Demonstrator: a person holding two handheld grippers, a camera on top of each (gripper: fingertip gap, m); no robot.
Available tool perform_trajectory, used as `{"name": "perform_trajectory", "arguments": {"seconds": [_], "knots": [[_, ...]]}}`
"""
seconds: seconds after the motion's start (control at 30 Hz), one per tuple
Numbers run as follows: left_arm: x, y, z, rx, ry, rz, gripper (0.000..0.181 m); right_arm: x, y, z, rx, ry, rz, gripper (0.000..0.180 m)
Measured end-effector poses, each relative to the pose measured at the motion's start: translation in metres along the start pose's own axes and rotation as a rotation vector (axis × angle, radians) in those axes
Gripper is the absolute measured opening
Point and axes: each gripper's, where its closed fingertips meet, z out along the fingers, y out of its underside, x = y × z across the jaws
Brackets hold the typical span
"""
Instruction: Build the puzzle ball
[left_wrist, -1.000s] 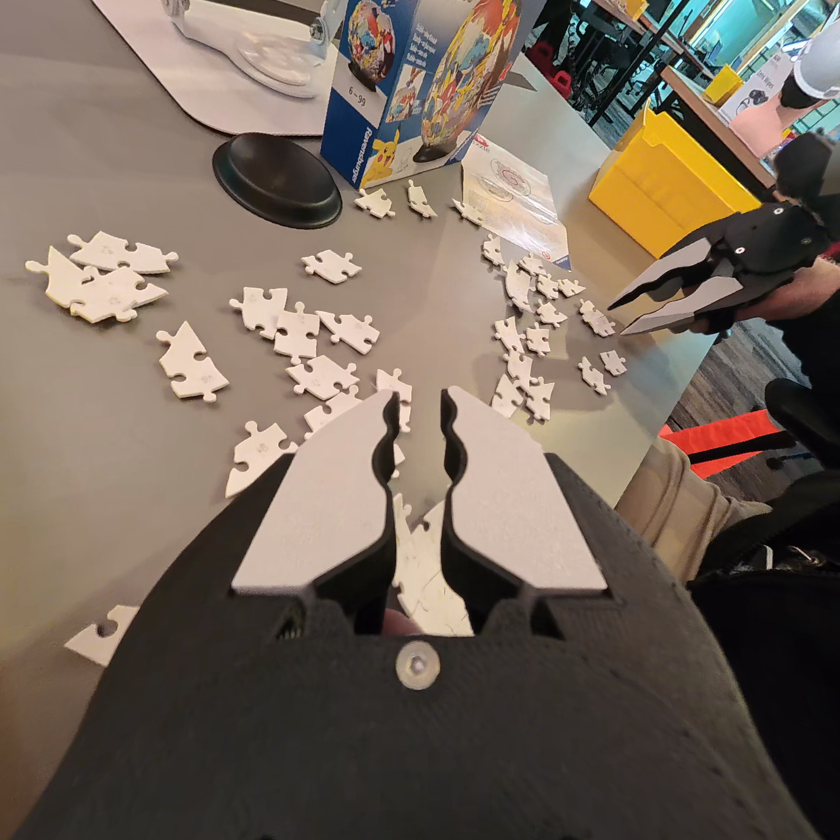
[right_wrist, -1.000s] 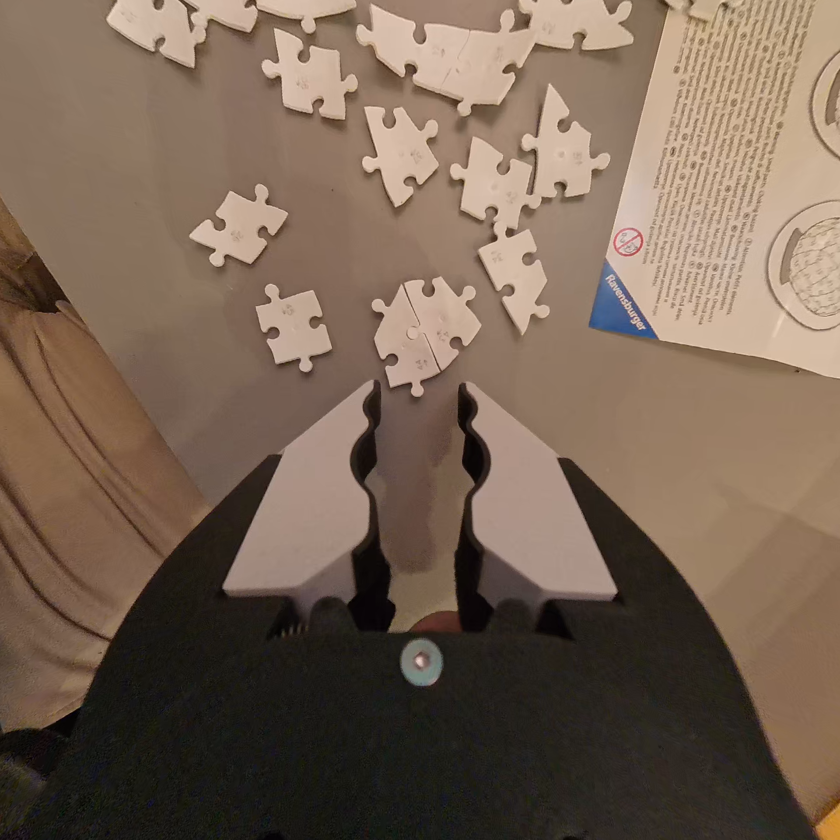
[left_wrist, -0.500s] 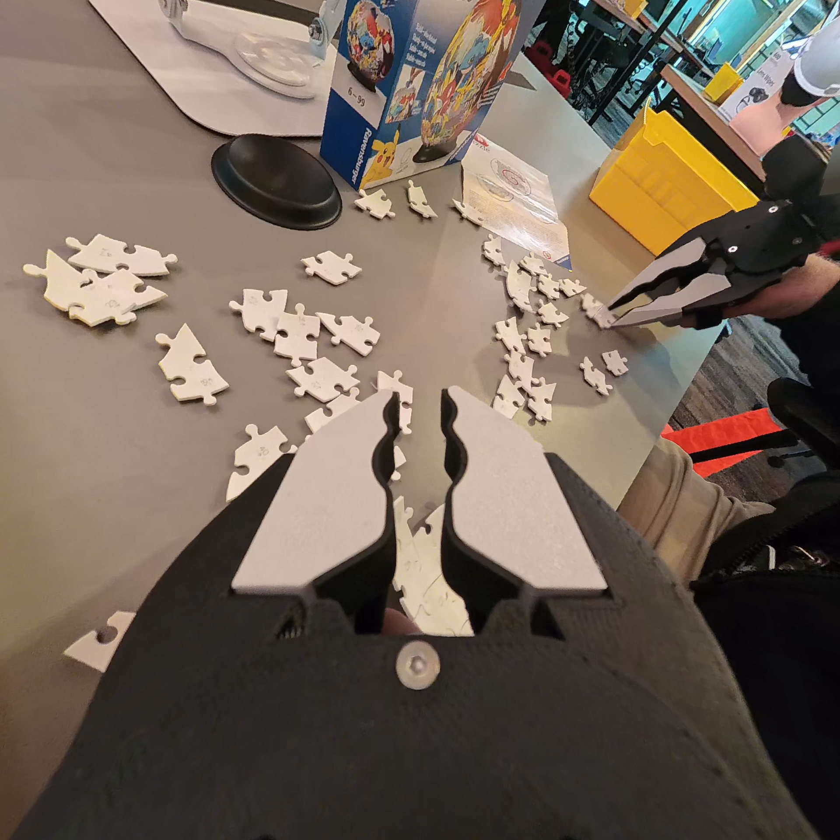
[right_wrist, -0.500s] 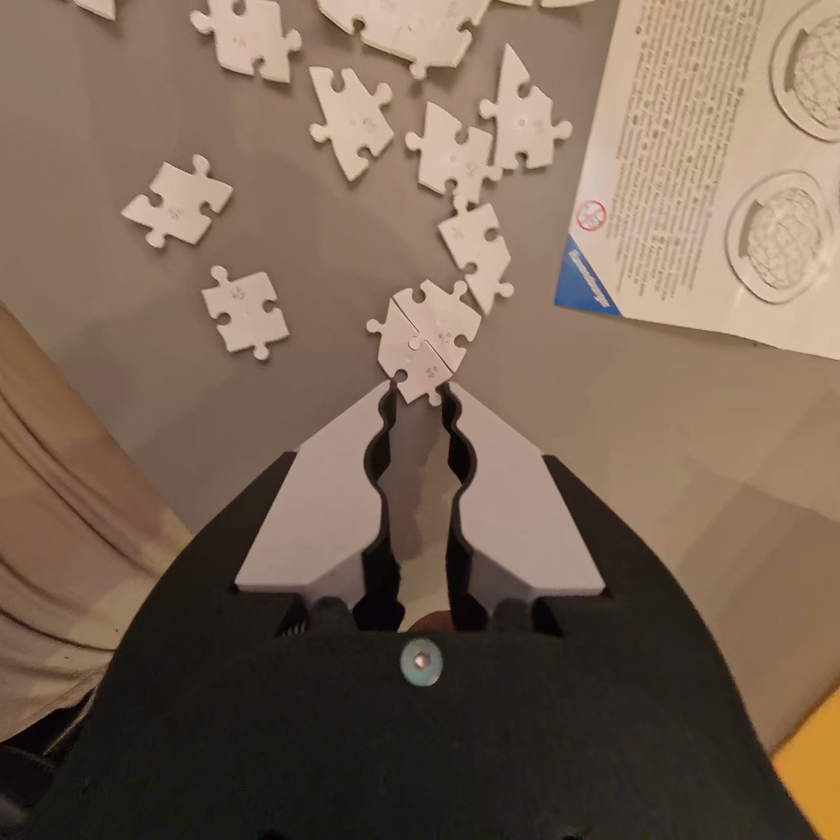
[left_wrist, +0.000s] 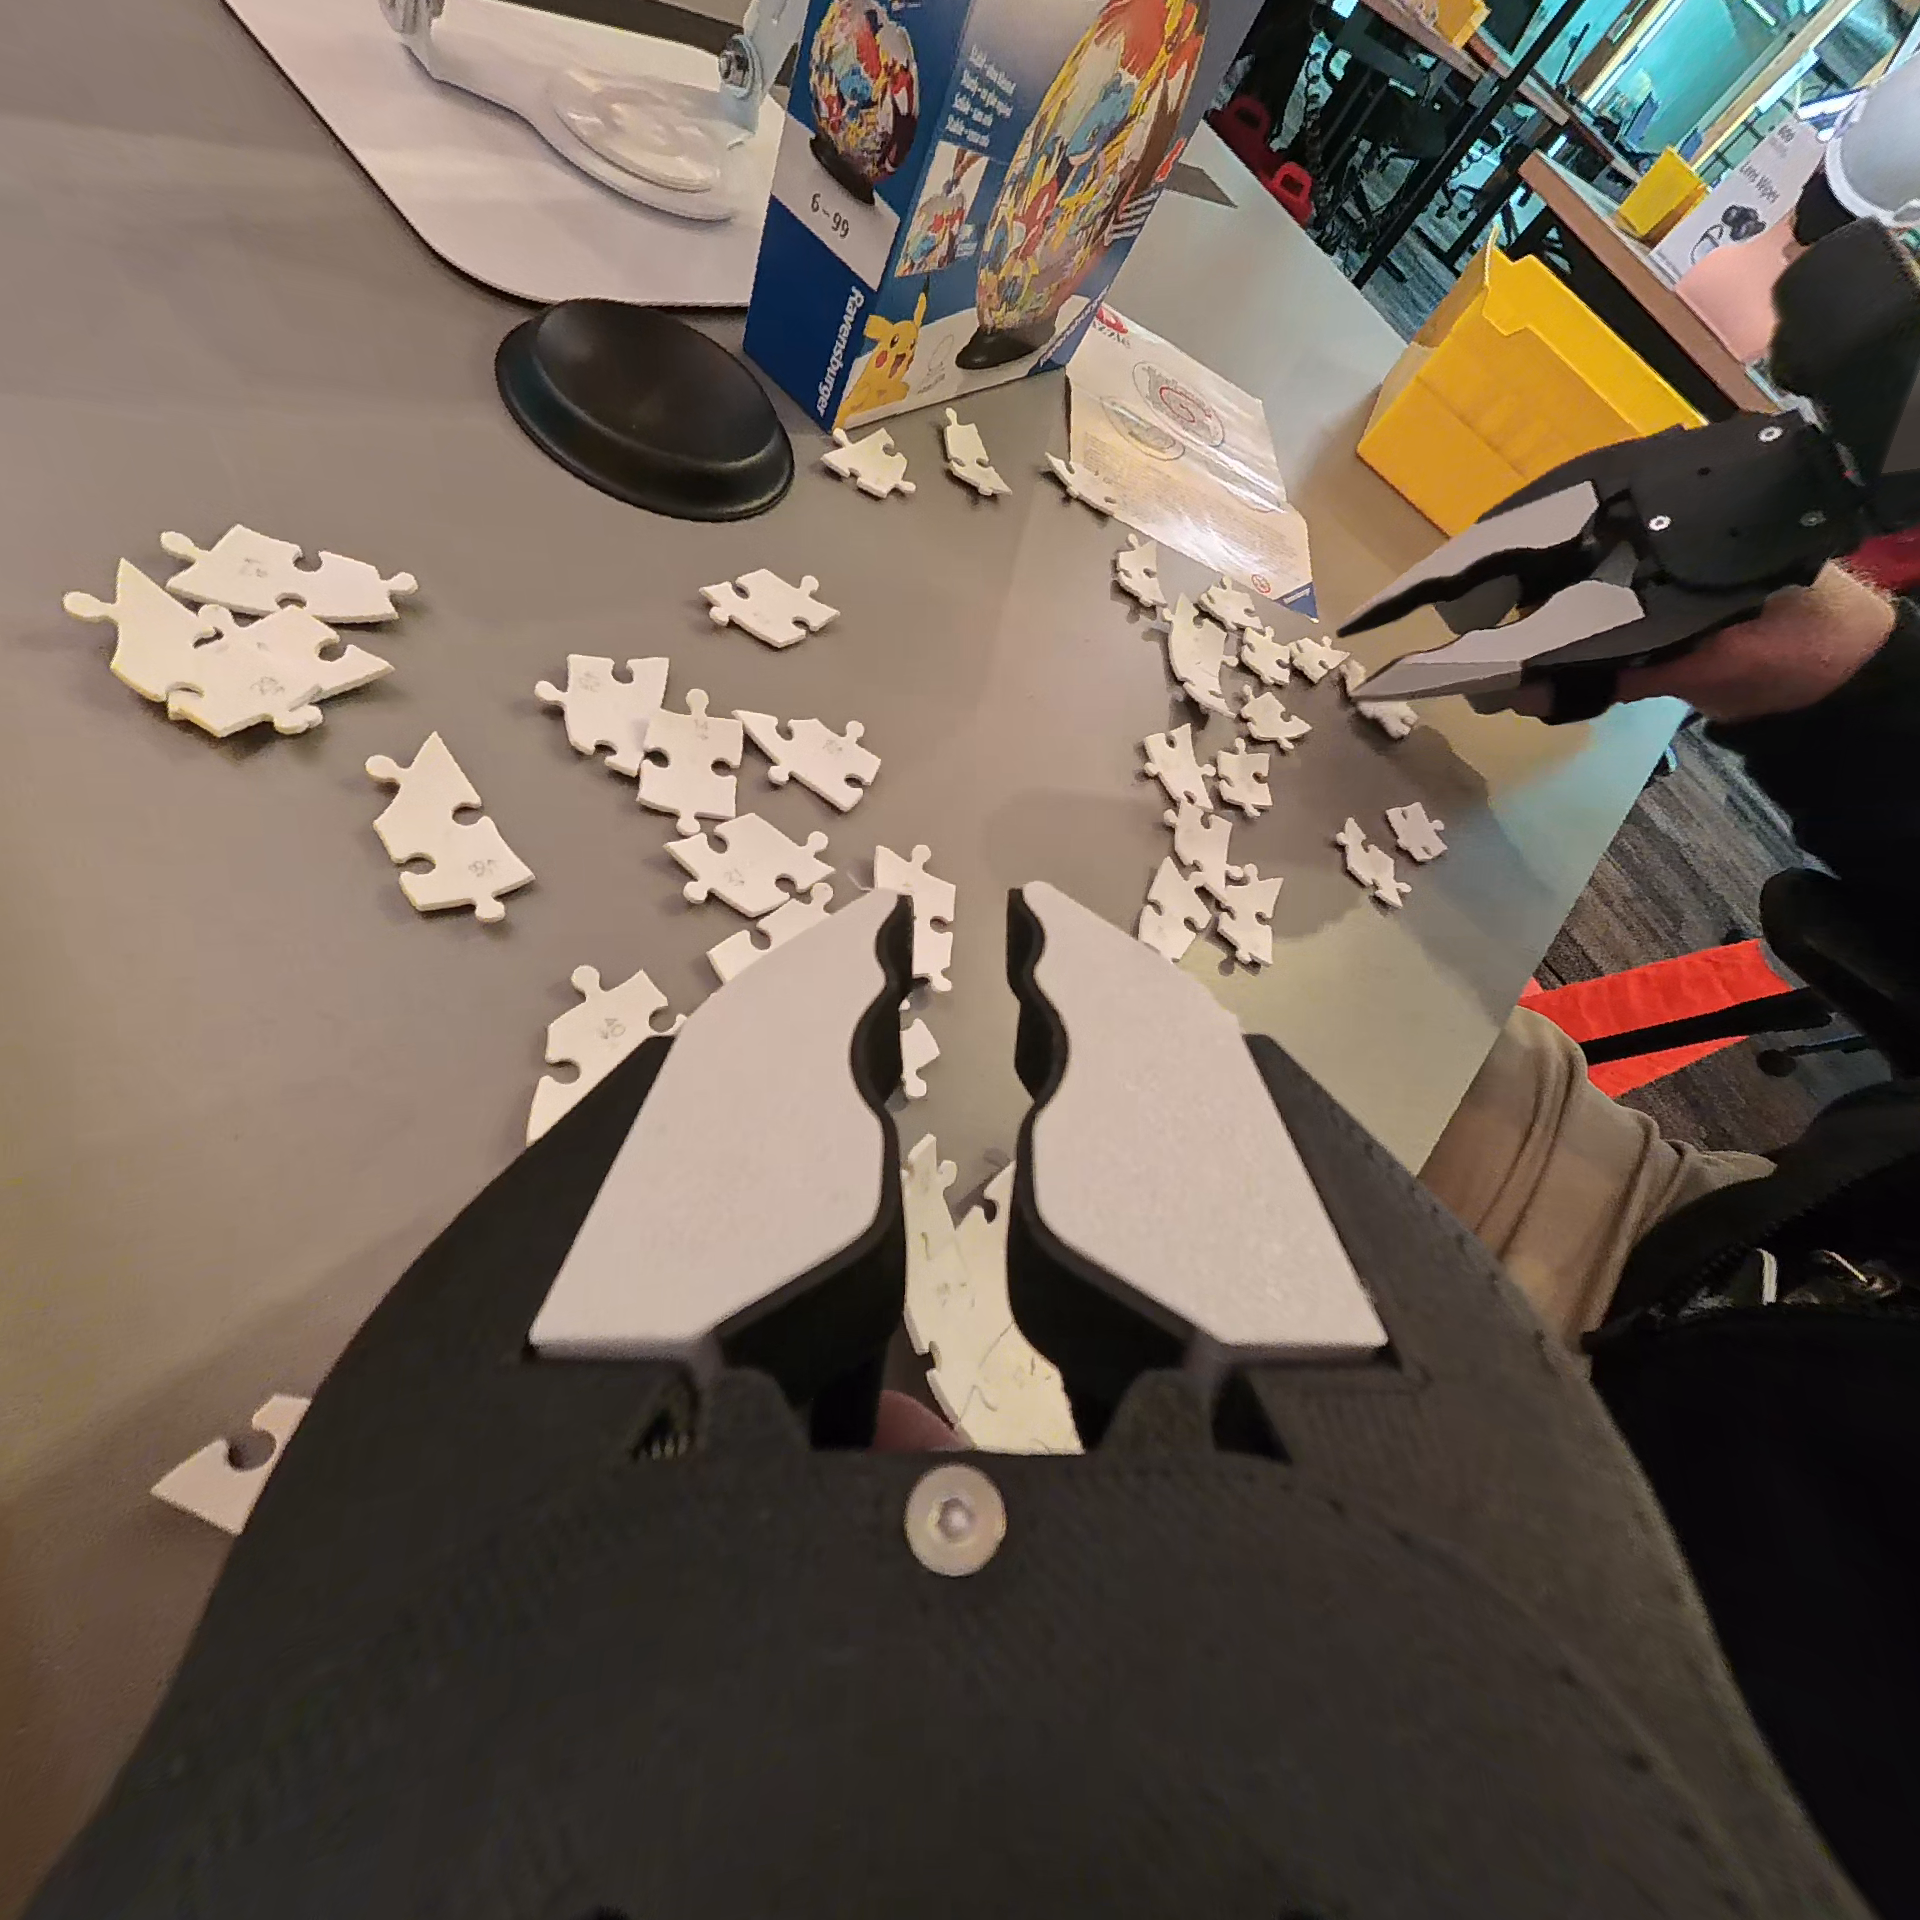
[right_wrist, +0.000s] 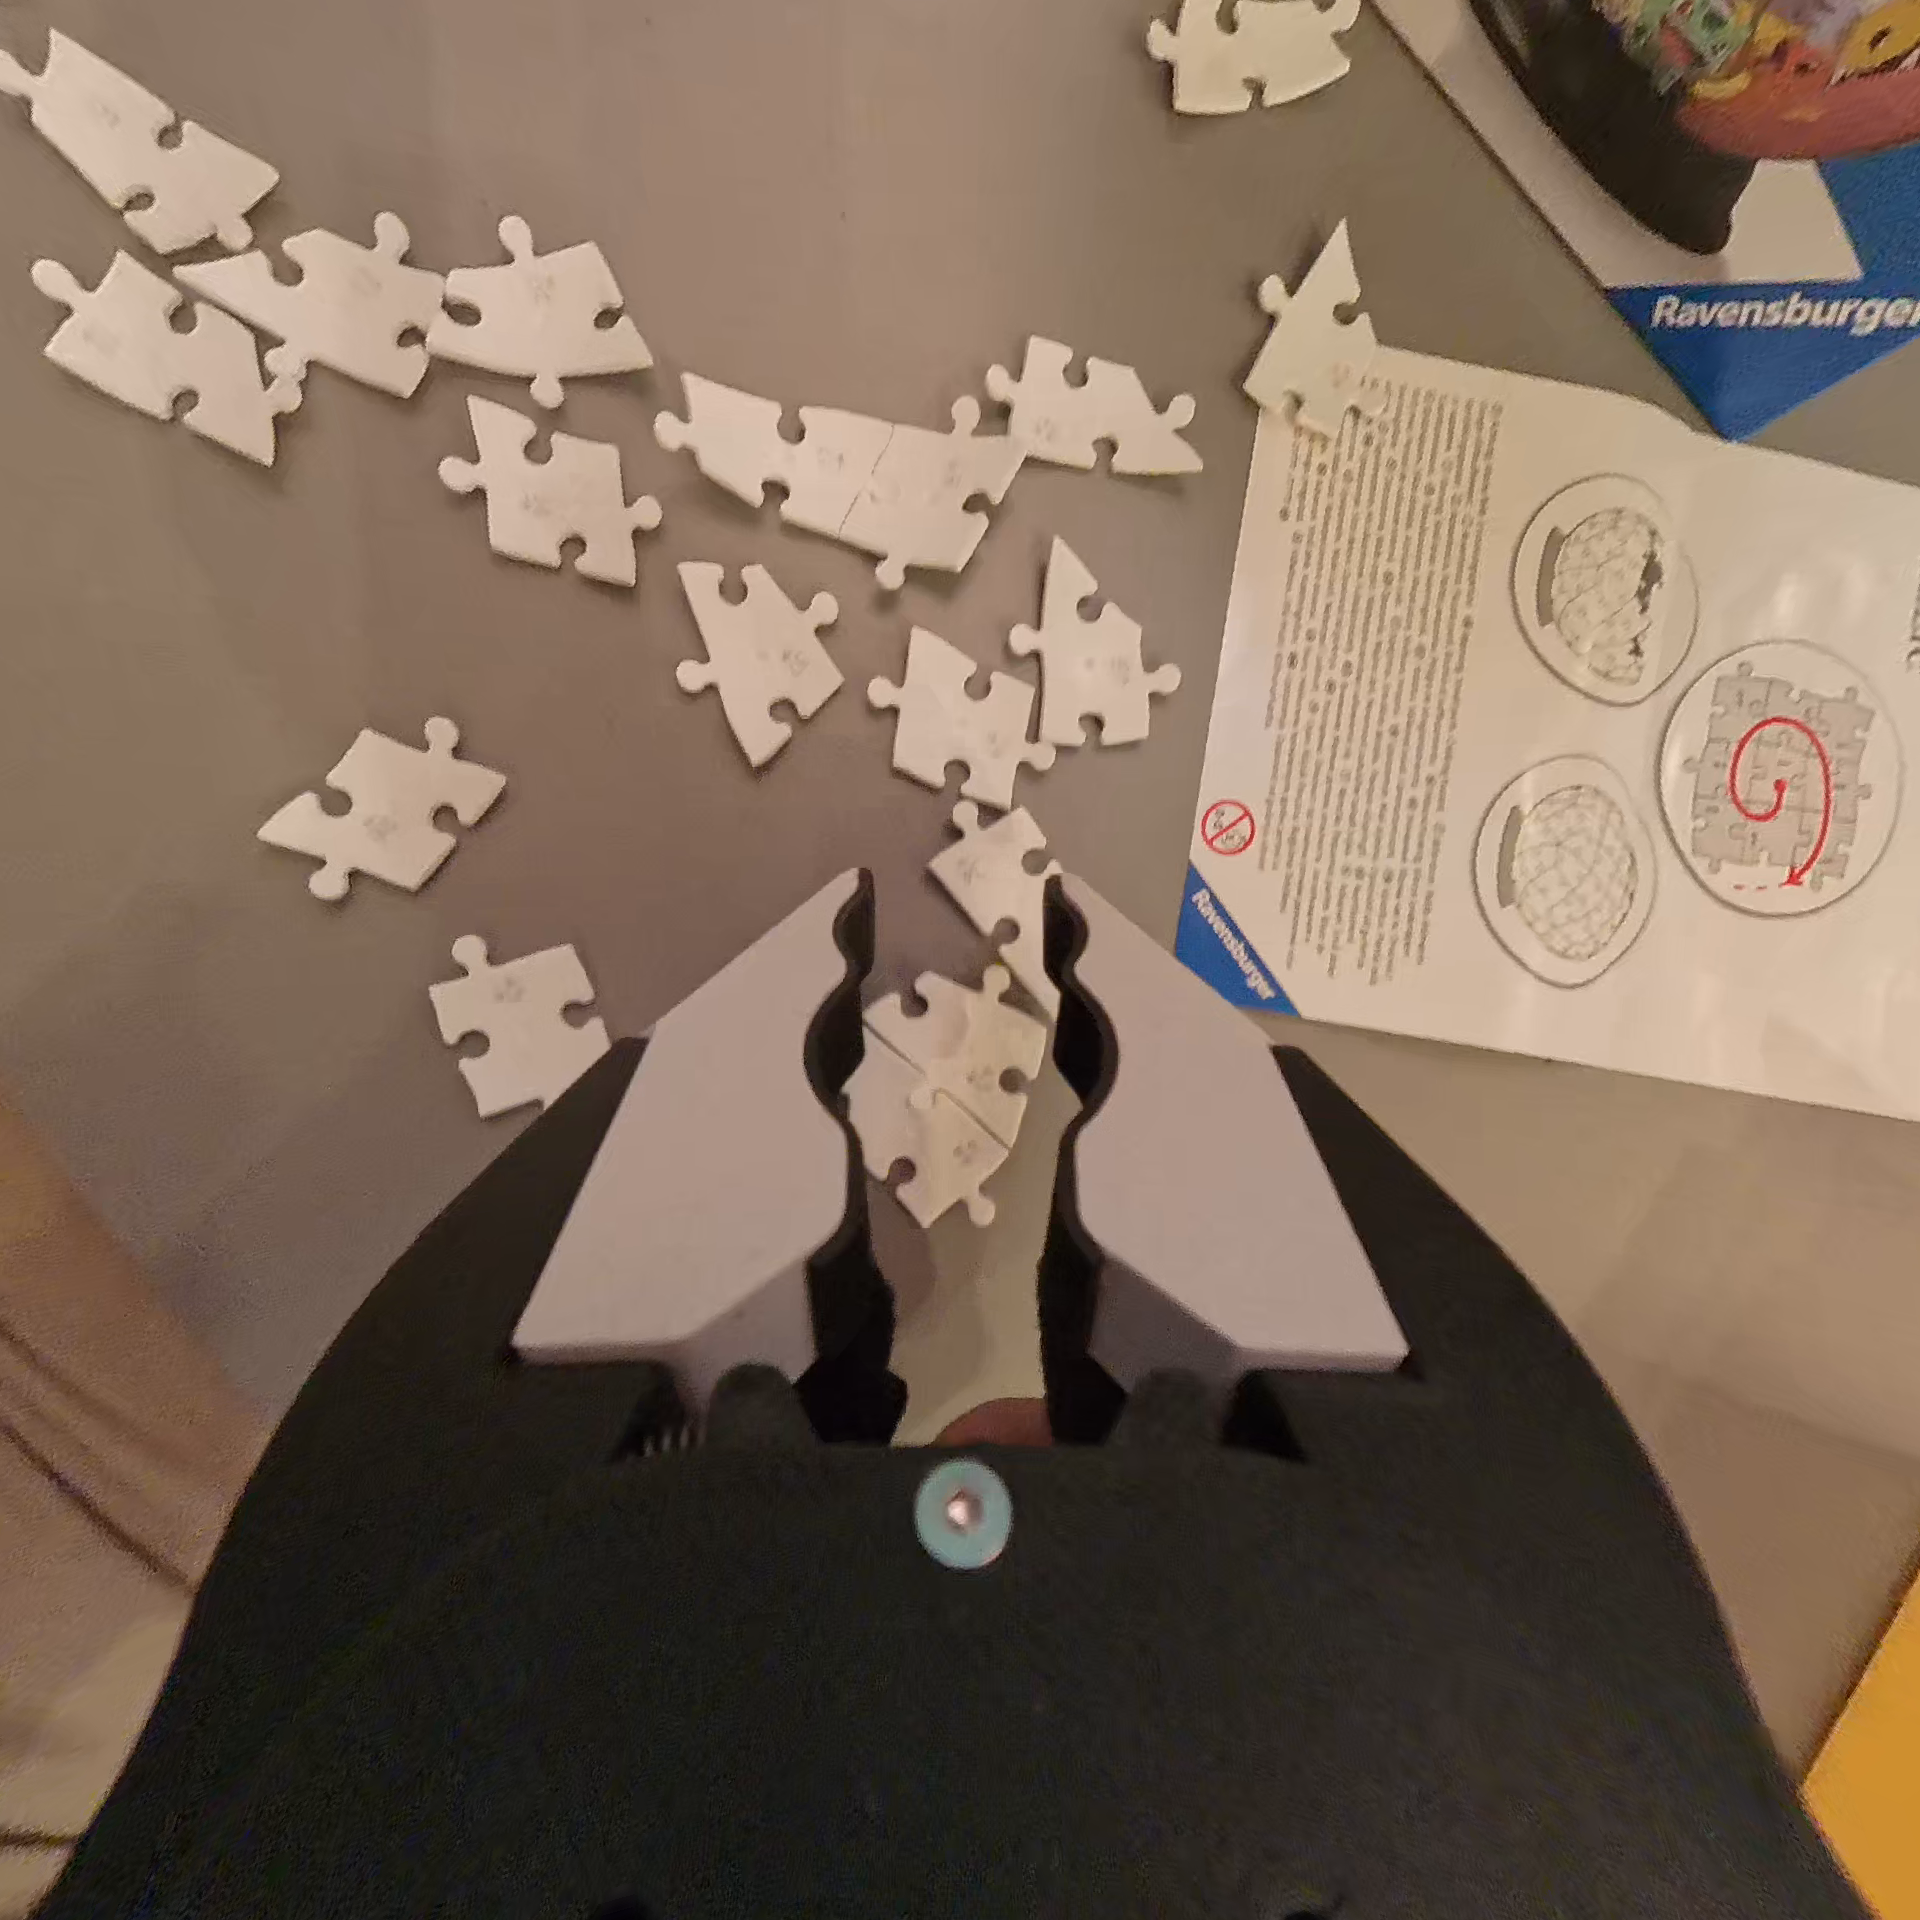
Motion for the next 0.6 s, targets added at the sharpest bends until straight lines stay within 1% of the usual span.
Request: {"name": "perform_trajectory", "arguments": {"seconds": [0.3, 0.37, 0.6], "knots": [[-0.002, 0.001, 0.000, 0.000, -0.002, -0.001, 0.017, 0.002, -0.038, 0.019, 0.079, -0.032, 0.013, 0.035], [-0.002, 0.001, 0.000, 0.001, -0.001, -0.002, 0.017, 0.001, -0.045, 0.024, 0.092, -0.063, 0.027, 0.035], [-0.004, 0.001, 0.000, 0.003, -0.001, -0.008, 0.017, -0.004, -0.056, 0.042, 0.082, -0.103, 0.022, 0.031]]}}
